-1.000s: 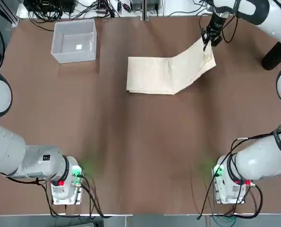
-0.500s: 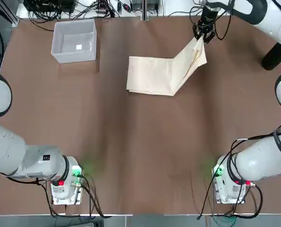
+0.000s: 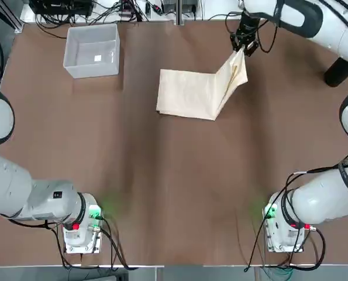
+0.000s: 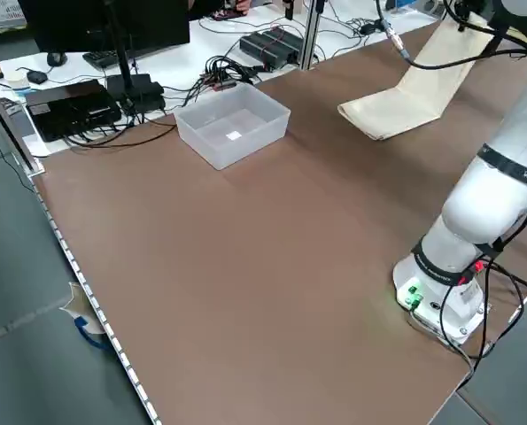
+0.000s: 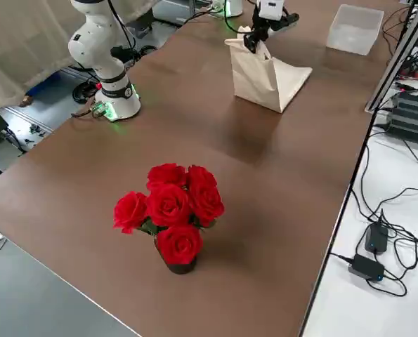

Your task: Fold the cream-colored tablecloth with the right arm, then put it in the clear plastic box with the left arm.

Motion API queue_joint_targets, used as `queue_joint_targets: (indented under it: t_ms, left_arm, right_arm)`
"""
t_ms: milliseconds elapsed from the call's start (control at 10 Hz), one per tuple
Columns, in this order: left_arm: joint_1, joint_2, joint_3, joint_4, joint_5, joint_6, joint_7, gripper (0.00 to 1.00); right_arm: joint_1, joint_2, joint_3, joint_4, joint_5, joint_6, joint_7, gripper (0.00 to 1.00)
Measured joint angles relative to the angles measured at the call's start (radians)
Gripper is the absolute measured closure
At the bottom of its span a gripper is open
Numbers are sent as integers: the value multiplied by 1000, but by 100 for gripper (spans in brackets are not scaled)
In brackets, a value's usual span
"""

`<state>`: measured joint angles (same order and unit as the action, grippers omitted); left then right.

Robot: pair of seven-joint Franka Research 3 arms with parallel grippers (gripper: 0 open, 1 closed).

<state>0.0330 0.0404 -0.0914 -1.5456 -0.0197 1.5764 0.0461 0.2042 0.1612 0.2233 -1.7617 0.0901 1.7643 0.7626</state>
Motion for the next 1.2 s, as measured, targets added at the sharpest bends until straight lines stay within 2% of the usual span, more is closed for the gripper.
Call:
queue_joint_targets:
  t_ms: [500,900,1200]
  left_arm:
    - [5,-6,32,1,0,14,-2,0]
    - [13,-6,33,1,0,32,-2,0]
    - [20,-5,33,0,0,33,-2,0]
  right_arm:
    - [14,0,60,28,-79,5,107,92]
    - [45,0,76,109,-94,-25,178,92]
    - [52,1,120,115,-98,-27,229,92]
